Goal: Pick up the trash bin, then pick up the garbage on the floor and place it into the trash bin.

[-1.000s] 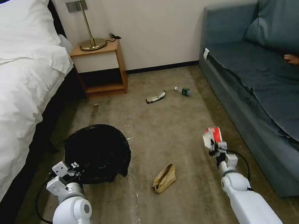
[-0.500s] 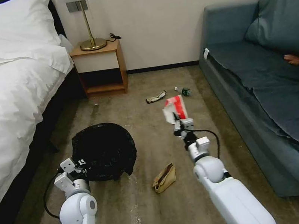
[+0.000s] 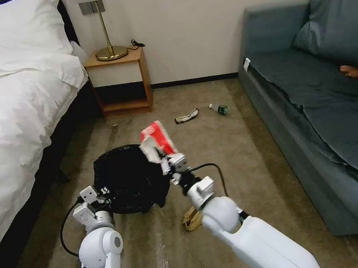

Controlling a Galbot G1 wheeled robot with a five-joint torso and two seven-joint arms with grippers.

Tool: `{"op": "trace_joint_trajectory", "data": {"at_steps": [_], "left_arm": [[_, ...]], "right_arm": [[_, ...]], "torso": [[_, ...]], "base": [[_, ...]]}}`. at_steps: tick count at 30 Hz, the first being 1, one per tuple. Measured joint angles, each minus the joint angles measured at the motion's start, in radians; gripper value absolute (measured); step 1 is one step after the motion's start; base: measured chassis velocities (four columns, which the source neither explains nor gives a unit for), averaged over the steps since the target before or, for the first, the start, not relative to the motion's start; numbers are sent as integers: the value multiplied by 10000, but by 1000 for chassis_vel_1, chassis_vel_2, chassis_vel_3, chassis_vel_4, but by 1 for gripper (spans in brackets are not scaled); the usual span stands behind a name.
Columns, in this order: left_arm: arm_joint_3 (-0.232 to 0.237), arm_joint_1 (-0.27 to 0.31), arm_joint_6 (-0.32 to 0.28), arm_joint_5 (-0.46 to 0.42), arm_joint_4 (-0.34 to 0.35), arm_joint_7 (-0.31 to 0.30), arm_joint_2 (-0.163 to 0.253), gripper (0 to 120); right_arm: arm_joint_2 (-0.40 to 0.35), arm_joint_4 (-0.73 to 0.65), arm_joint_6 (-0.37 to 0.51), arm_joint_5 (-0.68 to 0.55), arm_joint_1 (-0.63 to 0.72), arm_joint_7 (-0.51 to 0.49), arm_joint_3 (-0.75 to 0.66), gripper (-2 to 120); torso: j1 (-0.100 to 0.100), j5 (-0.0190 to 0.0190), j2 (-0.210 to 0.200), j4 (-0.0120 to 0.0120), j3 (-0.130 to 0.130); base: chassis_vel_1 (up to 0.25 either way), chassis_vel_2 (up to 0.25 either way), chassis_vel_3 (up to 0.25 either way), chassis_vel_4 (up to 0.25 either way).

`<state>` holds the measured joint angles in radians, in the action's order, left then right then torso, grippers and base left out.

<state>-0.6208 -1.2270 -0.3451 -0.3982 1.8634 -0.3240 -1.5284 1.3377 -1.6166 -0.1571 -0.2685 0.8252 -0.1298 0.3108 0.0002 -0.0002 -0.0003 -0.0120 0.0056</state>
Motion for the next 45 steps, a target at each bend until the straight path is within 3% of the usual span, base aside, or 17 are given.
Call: {"op": "trace_joint_trajectory", "data": {"at_steps": [8, 17, 19, 22, 25, 27, 31, 33, 37, 39, 45], "left_arm": [[-24, 12, -1, 23, -21, -33, -45, 3], [162, 44, -6, 308, -85, -47, -188, 3], [197, 55, -6, 353, -99, -48, -221, 3], [258, 76, -10, 461, -117, -57, -279, 3], [261, 78, -9, 493, -117, -57, -285, 3], [264, 60, -12, 559, -111, -62, -291, 3], [261, 39, -16, 596, -93, -62, -290, 3], [226, 38, -27, 655, -92, -65, -272, 3], [211, 38, -30, 677, -92, -69, -257, 3], [166, 61, -29, 785, -124, -78, -244, 3], [24, 67, 15, 960, -143, -72, -178, 3]], "right_arm": [[321, 659, -71, 22, -619, -81, 809, 0], [484, 1503, -432, 327, -427, 78, 811, 0], [496, 1591, -466, 366, -380, 91, 801, 4], [512, 1655, -491, 389, -345, 116, 784, 21], [513, 1654, -491, 387, -354, 132, 784, 26], [538, 1643, -491, 380, -377, 153, 765, 37], [570, 1626, -492, 377, -378, 175, 734, 47], [604, 1530, -486, 376, -381, 184, 598, 59], [629, 1447, -465, 370, -401, 186, 427, 66], [692, 1211, -312, 270, -469, 115, -58, 81], [644, 786, 213, 21, -459, -339, -871, 99]], "torso": [[0, -1, 0, 0, 0], [0, 1, -2, -1, 0], [0, 1, -2, -2, 0], [0, 1, -1, -1, 0], [0, 1, -1, -1, 0], [0, 1, -1, -1, 0], [0, 1, -1, -1, 0], [0, 1, -1, -1, 0], [0, 1, -2, -1, 0], [0, 1, -2, -1, 0], [0, 0, -1, 0, 0]], "base": [[0, 0, 0, 0], [0, 0, 0, 0], [0, 0, 0, 0], [0, 0, 0, 0], [0, 0, 0, 0], [0, 0, 0, 0], [0, 0, 0, 0], [0, 0, 0, 0], [0, 0, 0, 0], [0, 0, 0, 0], [0, 0, 0, 0]]}}
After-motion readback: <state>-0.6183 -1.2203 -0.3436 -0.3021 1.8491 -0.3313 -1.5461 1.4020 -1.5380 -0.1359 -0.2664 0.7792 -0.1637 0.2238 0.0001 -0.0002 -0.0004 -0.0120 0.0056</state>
